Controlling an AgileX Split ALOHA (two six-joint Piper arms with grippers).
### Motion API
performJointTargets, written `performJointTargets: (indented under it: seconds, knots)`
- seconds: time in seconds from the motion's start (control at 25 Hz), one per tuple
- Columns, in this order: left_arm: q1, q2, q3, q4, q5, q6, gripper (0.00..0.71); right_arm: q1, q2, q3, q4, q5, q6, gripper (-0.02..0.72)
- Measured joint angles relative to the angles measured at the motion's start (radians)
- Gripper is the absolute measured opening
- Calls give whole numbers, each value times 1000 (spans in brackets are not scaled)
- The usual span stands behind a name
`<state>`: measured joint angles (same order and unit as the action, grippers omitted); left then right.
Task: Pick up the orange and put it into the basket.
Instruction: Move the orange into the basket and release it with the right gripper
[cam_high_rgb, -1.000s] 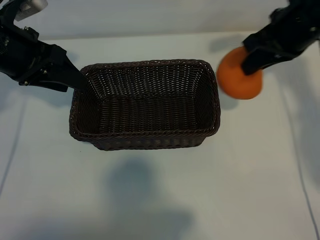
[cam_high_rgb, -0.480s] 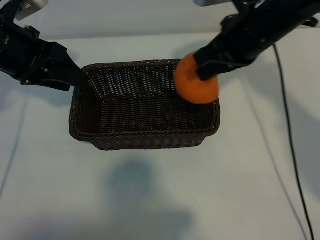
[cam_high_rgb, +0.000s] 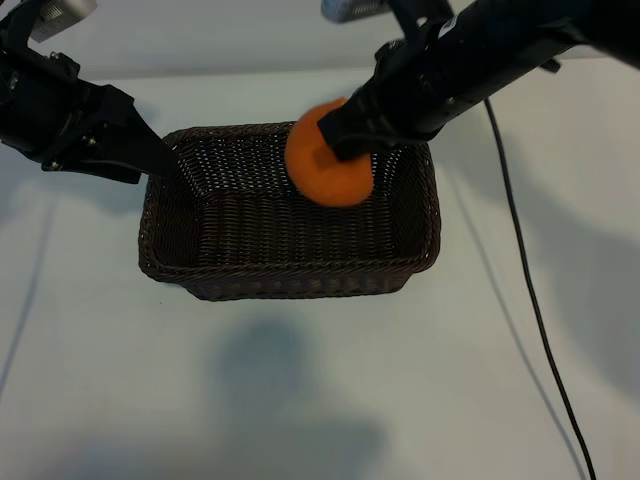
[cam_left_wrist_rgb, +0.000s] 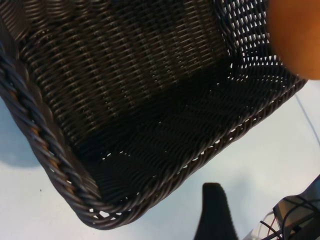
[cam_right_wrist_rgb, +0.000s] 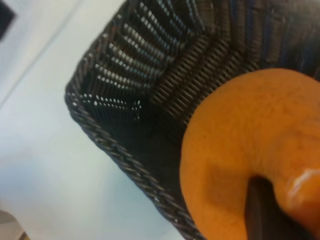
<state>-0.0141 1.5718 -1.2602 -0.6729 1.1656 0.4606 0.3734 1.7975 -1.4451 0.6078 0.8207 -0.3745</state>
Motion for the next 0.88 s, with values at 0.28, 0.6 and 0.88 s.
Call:
performJointTargets:
  seconds: [0.28, 0.6, 0.88]
  knots:
    - [0, 0, 0, 0, 0, 0, 527, 41, 102, 0, 5, -23, -27, 50]
    - [0, 0, 0, 0, 1, 0, 527, 98, 172, 0, 4, -76, -65, 50]
    - [0, 0, 0, 0, 2, 0, 527, 98, 176, 0, -22, -89, -78, 53]
